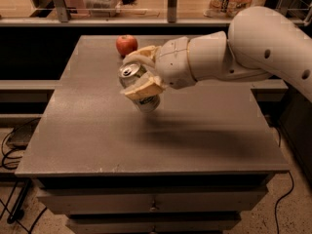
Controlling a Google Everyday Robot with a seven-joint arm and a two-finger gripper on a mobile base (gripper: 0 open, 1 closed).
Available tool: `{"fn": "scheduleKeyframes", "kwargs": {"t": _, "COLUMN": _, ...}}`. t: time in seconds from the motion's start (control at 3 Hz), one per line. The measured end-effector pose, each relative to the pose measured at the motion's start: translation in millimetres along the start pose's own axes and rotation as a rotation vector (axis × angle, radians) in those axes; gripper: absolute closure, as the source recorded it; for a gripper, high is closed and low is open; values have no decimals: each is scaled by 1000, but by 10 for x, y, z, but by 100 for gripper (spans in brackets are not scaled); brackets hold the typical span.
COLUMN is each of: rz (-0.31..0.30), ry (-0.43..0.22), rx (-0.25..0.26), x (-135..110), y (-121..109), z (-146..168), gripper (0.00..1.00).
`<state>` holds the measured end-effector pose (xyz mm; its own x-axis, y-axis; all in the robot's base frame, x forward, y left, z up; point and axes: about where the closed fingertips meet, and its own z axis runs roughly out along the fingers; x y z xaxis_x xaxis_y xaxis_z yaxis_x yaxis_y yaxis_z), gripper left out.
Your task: Place 7up can upright
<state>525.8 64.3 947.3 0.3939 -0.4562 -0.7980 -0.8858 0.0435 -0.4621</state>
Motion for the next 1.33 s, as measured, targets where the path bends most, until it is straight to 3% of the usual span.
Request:
{"fn": "scheduleKeyframes", "kwargs": {"t": 0.33, "rz": -33, "ry": -78, "rx": 34, "x": 49, "y": 12, "z": 4, "gripper": 100}}
{"fn": "scheduleKeyframes", "kwargs": {"t": 0.67, "rz": -36, "ry": -120, "rx": 63, "x": 117, "y": 27, "z": 11, "gripper": 85}}
{"fn": "scheduleKeyframes", "kwargs": {"t": 1.0, "rz": 1, "ry": -149, "rx": 94, "x": 200, "y": 37, "z": 9, "gripper": 66}}
{"fn": "scheduleKeyframes", "kwargs": {"t": 1.33, "rz": 69, "ry": -182, "rx": 142, "x": 301, "y": 54, "z": -28, "gripper": 35}}
